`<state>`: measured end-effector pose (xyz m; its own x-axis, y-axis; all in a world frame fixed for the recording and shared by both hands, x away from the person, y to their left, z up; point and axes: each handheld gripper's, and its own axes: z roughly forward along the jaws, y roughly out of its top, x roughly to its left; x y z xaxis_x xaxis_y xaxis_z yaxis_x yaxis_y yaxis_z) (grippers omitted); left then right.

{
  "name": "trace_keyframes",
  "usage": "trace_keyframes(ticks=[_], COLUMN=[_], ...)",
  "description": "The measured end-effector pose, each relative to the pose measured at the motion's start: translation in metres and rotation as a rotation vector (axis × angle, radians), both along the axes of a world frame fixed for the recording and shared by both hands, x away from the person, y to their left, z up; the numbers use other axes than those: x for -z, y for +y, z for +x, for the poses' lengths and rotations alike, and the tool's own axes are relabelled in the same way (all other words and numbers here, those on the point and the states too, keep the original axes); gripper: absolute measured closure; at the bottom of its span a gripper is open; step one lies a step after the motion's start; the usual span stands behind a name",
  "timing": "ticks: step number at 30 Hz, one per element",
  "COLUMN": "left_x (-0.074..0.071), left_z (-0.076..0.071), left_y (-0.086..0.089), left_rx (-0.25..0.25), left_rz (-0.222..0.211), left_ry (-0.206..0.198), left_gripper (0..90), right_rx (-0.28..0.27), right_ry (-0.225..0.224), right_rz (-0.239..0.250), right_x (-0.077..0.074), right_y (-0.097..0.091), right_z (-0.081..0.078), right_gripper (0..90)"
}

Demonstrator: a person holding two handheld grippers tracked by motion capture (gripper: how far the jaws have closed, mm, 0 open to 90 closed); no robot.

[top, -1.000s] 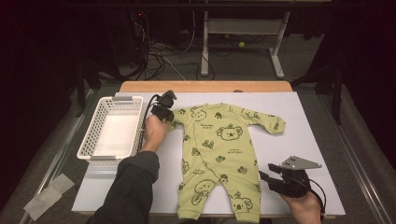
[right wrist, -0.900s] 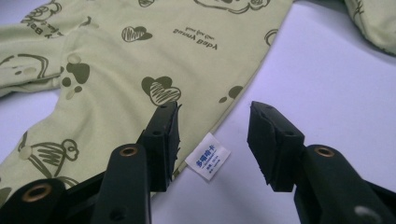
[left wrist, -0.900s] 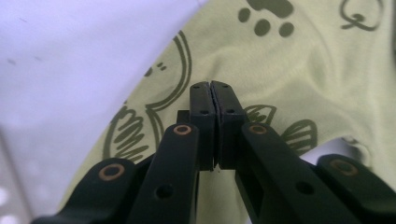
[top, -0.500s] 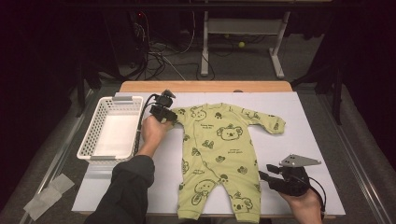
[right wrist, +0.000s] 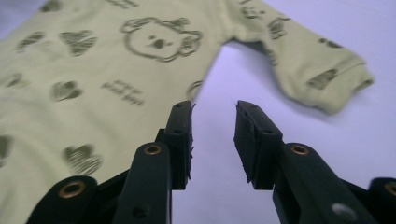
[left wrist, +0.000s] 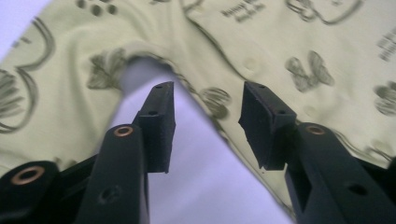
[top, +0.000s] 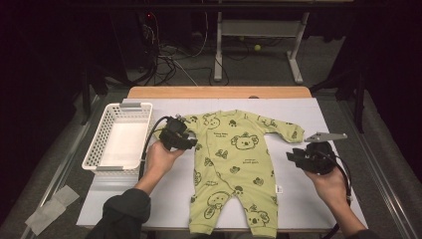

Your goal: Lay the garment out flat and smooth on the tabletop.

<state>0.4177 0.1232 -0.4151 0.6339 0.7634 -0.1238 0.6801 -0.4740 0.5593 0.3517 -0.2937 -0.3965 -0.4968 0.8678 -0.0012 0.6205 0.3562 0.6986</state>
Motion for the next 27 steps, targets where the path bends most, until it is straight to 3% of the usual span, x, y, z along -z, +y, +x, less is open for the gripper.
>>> trace_keyframes(ticks=[1, 2, 4, 5, 6, 9, 10, 12, 15, 21, 26, 27], left_x=[0.0, 0.002, 0.002, 0.002, 0.003, 0.003, 0.005, 0.007, 0.012, 0.024, 0.032, 0.033], left_z=[0.0, -0.011, -0.022, -0.022, -0.033, -0.045, -0.056, -0.066, -0.077, -0.09, -0.09, -0.09], left_y=[0.0, 0.001, 0.003, 0.003, 0.006, 0.009, 0.013, 0.017, 0.024, 0.032, 0.032, 0.031], left_rx=[0.0, 0.011, 0.025, 0.025, 0.038, 0.051, 0.062, 0.06, 0.057, 0.036, 0.031, 0.037], left_rz=[0.0, -0.003, -0.006, -0.006, -0.031, -0.042, -0.042, -0.028, -0.055, -0.074, -0.095, -0.091], left_ry=[0.0, 0.001, 0.001, 0.001, 0.002, -0.003, -0.01, -0.03, -0.031, -0.033, -0.022, -0.018], left_gripper=[50.5, 50.5, 50.5, 50.5, 50.4, 48.3, 48.3, 48.2, 47.1, 45.0, 45.0, 45.0], right_rx=[0.0, 0.026, 0.052, 0.052, 0.075, 0.106, 0.13, 0.152, 0.178, 0.231, 0.28, 0.283], right_ry=[0.0, 0.011, 0.018, 0.018, 0.033, 0.038, 0.046, 0.056, 0.088, 0.163, 0.231, 0.223], right_rz=[0.0, -0.006, -0.031, -0.031, -0.036, -0.044, -0.06, -0.071, -0.068, -0.097, -0.114, -0.114], right_x=[0.0, 0.0, 0.002, 0.002, 0.003, 0.004, 0.004, 0.004, 0.007, 0.026, 0.043, 0.044], right_y=[0.0, -0.003, -0.004, -0.004, -0.005, -0.005, -0.004, -0.003, -0.002, 0.005, 0.005, 0.006], right_z=[0.0, 0.015, 0.03, 0.03, 0.045, 0.058, 0.071, 0.084, 0.102, 0.131, 0.144, 0.145], right_gripper=[68.4, 69.2, 70.1, 70.1, 71.4, 72.1, 72.5, 72.8, 72.9, 71.3, 65.2, 66.0])
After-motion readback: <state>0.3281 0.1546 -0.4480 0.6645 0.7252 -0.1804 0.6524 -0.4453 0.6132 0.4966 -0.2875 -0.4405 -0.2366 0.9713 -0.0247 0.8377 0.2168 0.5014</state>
